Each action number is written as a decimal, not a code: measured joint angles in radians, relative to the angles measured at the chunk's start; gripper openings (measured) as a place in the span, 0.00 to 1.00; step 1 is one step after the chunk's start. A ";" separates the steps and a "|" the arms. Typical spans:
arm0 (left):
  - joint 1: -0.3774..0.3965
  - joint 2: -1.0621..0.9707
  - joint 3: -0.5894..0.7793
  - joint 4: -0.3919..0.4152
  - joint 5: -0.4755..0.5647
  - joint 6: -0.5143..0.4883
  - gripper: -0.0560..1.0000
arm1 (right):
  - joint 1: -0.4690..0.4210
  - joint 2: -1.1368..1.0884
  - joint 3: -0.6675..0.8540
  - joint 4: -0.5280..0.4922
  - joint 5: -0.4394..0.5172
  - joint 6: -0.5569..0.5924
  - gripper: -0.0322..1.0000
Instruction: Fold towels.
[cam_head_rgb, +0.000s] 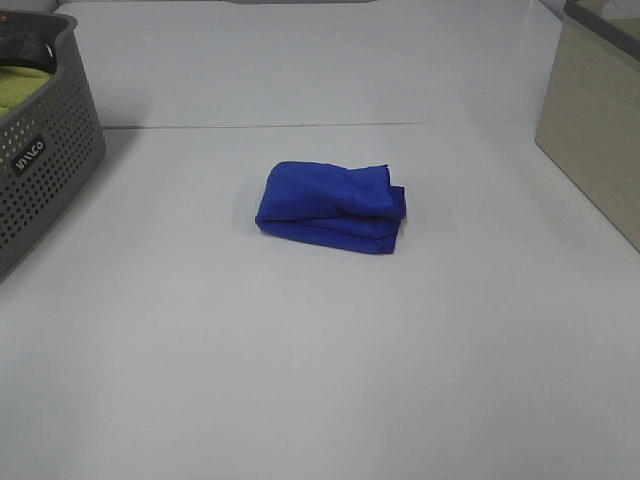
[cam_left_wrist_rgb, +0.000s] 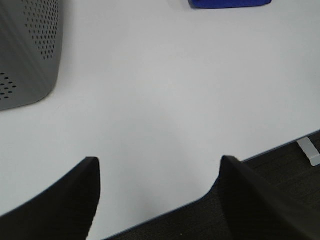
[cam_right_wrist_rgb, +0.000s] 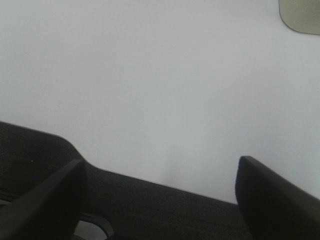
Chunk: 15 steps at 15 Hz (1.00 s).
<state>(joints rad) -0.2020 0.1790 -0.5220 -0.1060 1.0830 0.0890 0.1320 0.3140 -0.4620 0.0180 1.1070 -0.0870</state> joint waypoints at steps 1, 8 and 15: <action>0.037 -0.017 0.000 -0.001 -0.001 0.000 0.66 | 0.000 -0.022 0.000 0.000 0.000 0.000 0.80; 0.146 -0.183 0.000 0.003 -0.001 0.000 0.66 | -0.117 -0.296 0.002 -0.002 -0.001 0.000 0.80; 0.146 -0.185 0.000 0.004 -0.001 0.000 0.66 | -0.126 -0.317 0.002 0.000 0.001 0.000 0.80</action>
<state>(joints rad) -0.0560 -0.0060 -0.5220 -0.1020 1.0820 0.0890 0.0060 -0.0030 -0.4600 0.0180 1.1080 -0.0870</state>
